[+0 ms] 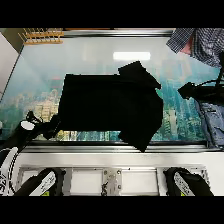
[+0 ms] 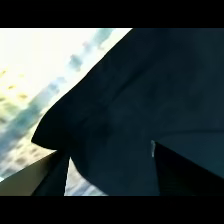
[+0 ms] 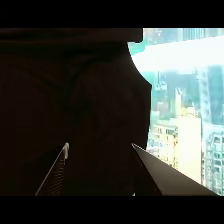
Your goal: Fold the clothes and pants, and hang the long-sleeved shirts on hangers.
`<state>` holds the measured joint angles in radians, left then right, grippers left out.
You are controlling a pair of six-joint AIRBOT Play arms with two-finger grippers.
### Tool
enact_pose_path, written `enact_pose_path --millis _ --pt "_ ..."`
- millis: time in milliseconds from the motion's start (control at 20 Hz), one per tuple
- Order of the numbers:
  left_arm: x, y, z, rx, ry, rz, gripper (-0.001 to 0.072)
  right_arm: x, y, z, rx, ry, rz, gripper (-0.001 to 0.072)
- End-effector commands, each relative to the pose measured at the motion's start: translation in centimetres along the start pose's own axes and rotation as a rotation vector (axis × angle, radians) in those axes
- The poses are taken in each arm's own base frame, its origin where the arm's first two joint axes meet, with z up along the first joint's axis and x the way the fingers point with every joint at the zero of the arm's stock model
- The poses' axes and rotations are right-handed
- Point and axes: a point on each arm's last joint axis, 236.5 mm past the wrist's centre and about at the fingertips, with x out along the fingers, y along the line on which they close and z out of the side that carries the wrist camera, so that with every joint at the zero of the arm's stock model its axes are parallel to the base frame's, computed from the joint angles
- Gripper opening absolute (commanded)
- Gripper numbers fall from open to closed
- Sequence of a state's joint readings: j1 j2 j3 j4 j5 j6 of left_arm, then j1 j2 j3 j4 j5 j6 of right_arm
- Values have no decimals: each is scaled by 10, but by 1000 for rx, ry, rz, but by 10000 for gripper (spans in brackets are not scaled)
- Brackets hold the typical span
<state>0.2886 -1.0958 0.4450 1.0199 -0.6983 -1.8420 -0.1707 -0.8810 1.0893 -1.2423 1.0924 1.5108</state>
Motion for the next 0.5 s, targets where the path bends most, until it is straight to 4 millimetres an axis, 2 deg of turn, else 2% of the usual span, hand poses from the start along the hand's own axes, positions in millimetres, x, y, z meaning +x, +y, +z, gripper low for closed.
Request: enact_pose_path --millis 0,50,100,150,250,350,450 --pt "6 -2 -1 -35 11 -4 353 0 -1 0 -1 0 -4 427" --pt "3 -7 4 -10 -3 -16 112 0 -4 0 -7 1 -17 427" --pt "-3 -15 10 29 -26 -33 6 0 -11 -2 -20 6 -45 428" --pt "-9 -22 17 68 -49 -45 6 2 -21 -6 -34 21 -80 427" --pt "-24 -31 26 135 -86 -47 5 14 -49 -36 4 118 -137 427" --pt "-33 -34 33 204 -110 -34 6 35 -80 -84 110 264 -160 439" --pt "-38 -35 33 264 -102 -20 6 64 -95 -138 249 392 -101 522"
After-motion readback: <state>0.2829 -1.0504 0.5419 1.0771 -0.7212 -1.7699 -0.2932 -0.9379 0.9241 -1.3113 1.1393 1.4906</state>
